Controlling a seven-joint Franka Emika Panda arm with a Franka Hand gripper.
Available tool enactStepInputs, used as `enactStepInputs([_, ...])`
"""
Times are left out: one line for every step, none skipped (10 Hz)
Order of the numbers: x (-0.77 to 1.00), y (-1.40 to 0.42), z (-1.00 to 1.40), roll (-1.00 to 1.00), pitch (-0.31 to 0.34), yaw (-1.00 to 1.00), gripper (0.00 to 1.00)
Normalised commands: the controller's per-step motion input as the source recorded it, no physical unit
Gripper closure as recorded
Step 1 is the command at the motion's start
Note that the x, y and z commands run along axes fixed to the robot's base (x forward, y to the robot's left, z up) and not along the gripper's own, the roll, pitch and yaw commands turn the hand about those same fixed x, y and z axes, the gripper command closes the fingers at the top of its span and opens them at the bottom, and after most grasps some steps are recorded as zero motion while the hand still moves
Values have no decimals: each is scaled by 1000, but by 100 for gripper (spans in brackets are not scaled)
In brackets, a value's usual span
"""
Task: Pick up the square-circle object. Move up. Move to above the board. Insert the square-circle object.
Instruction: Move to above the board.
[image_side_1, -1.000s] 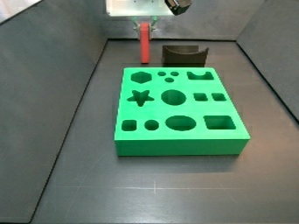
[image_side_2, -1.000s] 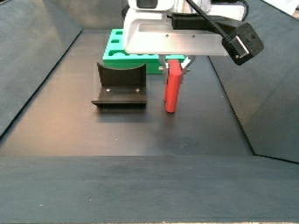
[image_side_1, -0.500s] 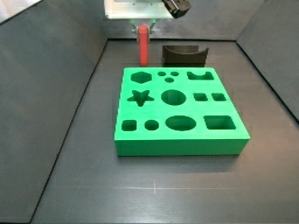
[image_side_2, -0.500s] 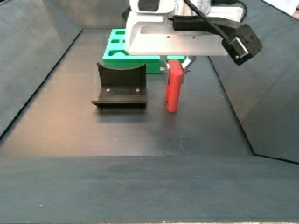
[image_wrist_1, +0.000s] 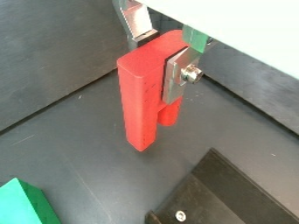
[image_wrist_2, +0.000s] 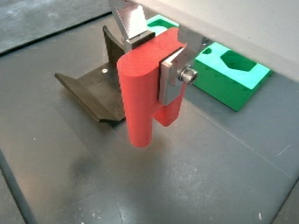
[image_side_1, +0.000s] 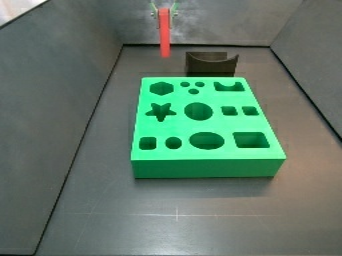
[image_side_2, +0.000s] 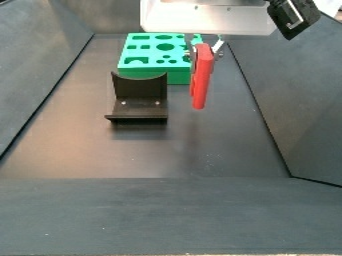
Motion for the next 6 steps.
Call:
enactStepInputs([197,-26,1000,-258,138,-341,100])
enactStepInputs([184,-21,1000,-239,134,-227,100])
enactStepInputs([173,-18,1000,-211,105,-151,100])
enactStepInputs([166,-15,1000,-184,77,-103,100])
enactStepInputs([159,-12,1000,-161,62,-75,100])
enactStepInputs([152,-9,1000,-137,63,-55,100])
